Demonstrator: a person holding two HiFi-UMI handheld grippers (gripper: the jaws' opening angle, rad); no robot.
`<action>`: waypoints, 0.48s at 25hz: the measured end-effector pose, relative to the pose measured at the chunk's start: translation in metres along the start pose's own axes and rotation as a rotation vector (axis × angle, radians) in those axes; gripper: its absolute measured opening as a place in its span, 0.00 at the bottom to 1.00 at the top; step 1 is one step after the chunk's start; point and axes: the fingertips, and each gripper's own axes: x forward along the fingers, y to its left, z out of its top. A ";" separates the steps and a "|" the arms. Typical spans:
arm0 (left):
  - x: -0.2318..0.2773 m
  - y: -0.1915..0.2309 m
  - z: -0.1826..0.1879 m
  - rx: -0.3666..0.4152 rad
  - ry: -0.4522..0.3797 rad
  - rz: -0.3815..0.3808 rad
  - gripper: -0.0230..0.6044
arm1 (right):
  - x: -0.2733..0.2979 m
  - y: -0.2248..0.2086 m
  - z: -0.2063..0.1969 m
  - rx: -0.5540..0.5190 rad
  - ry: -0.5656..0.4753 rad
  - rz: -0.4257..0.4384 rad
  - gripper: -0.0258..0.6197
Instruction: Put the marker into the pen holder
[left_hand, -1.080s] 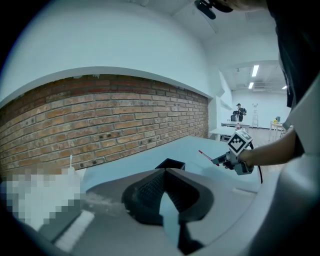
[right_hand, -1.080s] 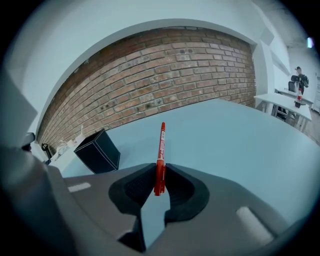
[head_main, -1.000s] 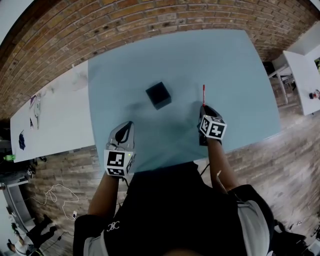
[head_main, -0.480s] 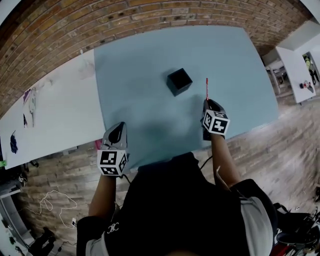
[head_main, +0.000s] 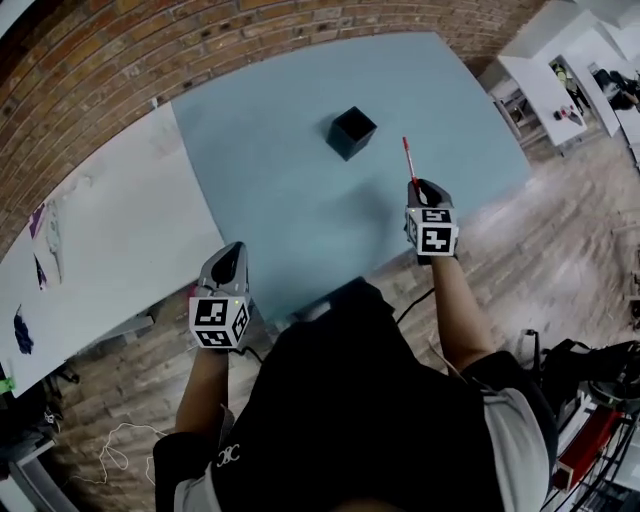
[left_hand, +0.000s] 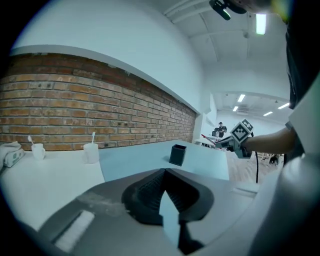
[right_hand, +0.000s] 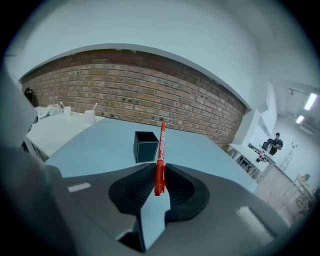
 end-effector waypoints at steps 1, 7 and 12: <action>-0.003 0.002 -0.001 0.004 0.000 -0.013 0.05 | -0.007 0.003 0.001 -0.026 0.001 -0.006 0.14; -0.010 0.004 0.010 -0.002 -0.040 -0.039 0.05 | -0.019 -0.011 0.017 -0.236 0.050 -0.046 0.14; -0.015 -0.001 0.020 0.019 -0.052 -0.040 0.05 | -0.006 -0.027 0.045 -0.539 0.129 -0.040 0.14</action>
